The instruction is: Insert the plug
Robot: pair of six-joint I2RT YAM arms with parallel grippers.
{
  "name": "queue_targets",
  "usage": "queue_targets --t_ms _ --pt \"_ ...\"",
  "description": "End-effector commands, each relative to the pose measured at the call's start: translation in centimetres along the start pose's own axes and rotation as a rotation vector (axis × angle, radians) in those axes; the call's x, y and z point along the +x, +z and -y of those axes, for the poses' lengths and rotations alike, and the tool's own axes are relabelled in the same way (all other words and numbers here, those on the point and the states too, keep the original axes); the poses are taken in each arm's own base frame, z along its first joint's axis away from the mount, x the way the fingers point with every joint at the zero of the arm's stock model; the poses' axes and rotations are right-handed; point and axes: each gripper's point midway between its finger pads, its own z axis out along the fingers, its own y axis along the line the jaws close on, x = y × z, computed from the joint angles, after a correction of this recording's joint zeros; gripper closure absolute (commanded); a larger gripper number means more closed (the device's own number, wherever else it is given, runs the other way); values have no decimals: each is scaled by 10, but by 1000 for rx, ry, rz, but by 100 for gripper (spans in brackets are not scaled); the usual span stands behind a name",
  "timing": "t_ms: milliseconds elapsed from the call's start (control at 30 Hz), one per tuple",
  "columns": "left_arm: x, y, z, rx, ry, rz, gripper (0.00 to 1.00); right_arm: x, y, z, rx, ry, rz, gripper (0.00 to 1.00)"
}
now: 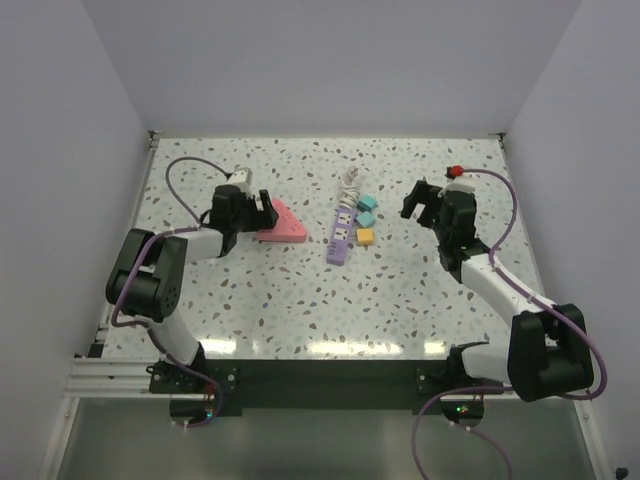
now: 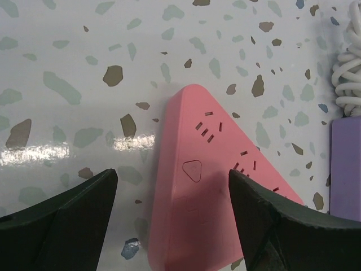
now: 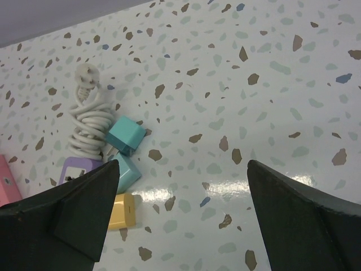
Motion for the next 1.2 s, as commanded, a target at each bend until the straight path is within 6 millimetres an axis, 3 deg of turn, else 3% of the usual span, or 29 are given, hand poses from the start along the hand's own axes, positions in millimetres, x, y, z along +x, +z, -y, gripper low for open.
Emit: queue_targets --t_ms 0,433,533,733,767,867,1033,1167 --pt "3 -1 3 10 -23 -7 16 -21 -1 -12 -41 -10 39 1" --pt "35 -8 10 79 -85 -64 17 -22 -4 -14 -55 -8 41 1" --pt "41 -11 15 116 -94 -79 28 -23 -5 -14 -57 -9 42 1" --pt "47 -12 27 198 -91 -92 65 -19 -2 -22 -85 -23 28 2" --pt "48 -12 30 213 -87 -94 74 -16 -2 -27 -96 -31 18 2" --pt "48 -11 42 294 -69 -97 90 -6 4 -39 -114 -68 -20 2" --pt "53 -10 51 361 -48 -116 100 23 18 -58 -111 -139 -122 4" --pt "59 -9 56 400 -42 -135 100 54 24 -75 -130 -187 -203 5"
